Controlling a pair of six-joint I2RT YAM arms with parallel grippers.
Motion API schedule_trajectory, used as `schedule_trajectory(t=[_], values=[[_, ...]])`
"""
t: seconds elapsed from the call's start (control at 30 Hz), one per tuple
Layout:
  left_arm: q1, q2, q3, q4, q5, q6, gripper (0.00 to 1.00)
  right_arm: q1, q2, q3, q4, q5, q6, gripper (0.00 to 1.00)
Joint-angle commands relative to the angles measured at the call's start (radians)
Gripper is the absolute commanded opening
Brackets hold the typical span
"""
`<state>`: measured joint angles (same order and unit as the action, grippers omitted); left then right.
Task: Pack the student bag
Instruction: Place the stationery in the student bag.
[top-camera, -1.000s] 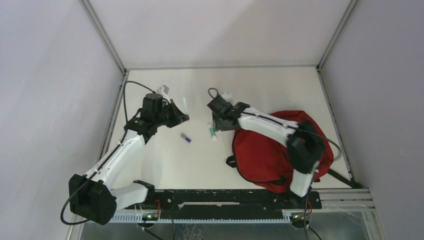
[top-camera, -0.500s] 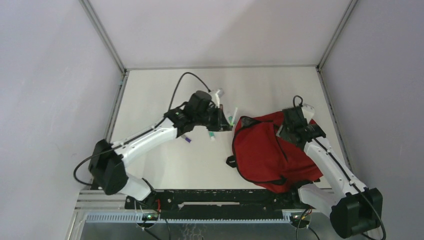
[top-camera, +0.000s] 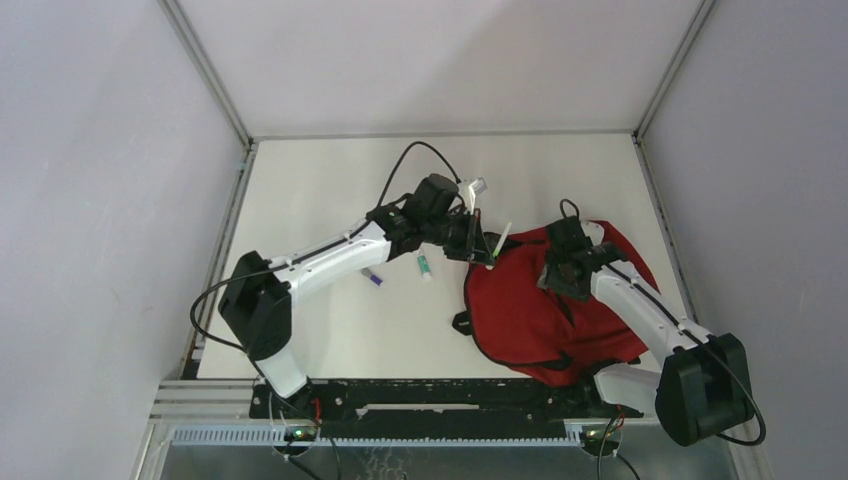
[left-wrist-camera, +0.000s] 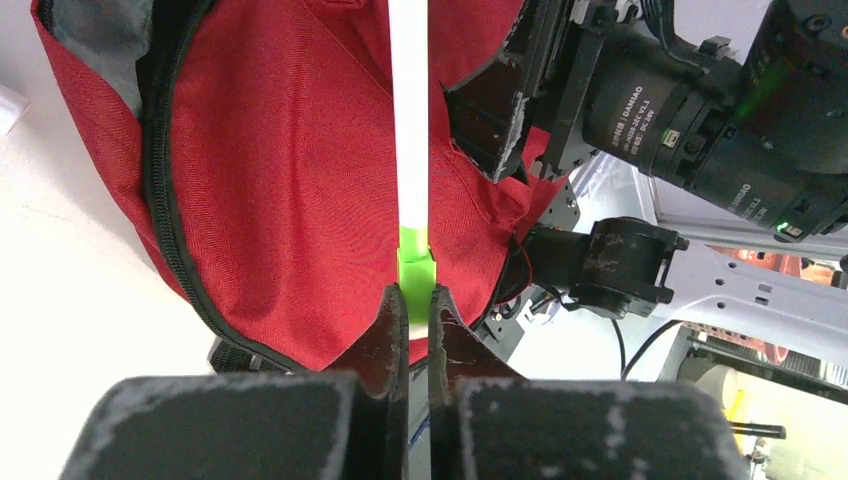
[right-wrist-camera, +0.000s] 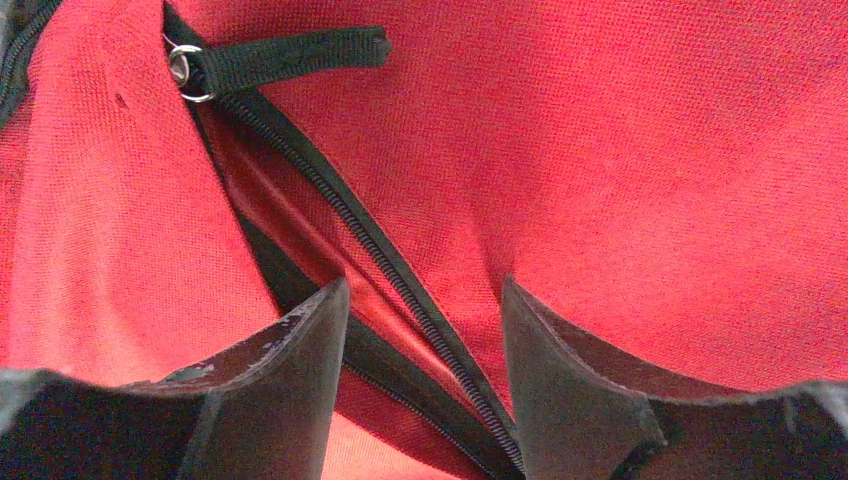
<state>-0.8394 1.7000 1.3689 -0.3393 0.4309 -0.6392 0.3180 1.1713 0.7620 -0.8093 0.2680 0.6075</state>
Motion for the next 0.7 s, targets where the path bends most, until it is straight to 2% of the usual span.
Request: schedule_trajectory(t=[0.0, 0.1, 0.27, 0.47, 0.6, 0.67], values=[[-0.002, 0.013, 0.065, 0.026, 0.026, -0.002, 0.00, 0.043, 0.070, 0.012, 0.010, -0.013, 0.019, 0.65], [-0.002, 0.042, 0.071, 0.025, 0.038, -0.011, 0.00, 0.051, 0.144, 0.030, -0.017, 0.054, 0.051, 0.61], [-0.005, 0.052, 0.071, 0.026, 0.041, -0.014, 0.00, 0.019, 0.141, 0.026, -0.020, 0.112, 0.088, 0.43], [-0.006, 0.068, 0.080, 0.026, 0.042, -0.015, 0.00, -0.035, 0.119, 0.007, 0.016, 0.102, 0.066, 0.35], [-0.007, 0.069, 0.083, 0.026, 0.044, -0.017, 0.00, -0.031, 0.080, 0.005, 0.015, 0.106, 0.074, 0.15], [-0.008, 0.068, 0.084, 0.025, 0.042, -0.017, 0.00, -0.022, 0.026, 0.006, 0.010, 0.099, 0.075, 0.12]])
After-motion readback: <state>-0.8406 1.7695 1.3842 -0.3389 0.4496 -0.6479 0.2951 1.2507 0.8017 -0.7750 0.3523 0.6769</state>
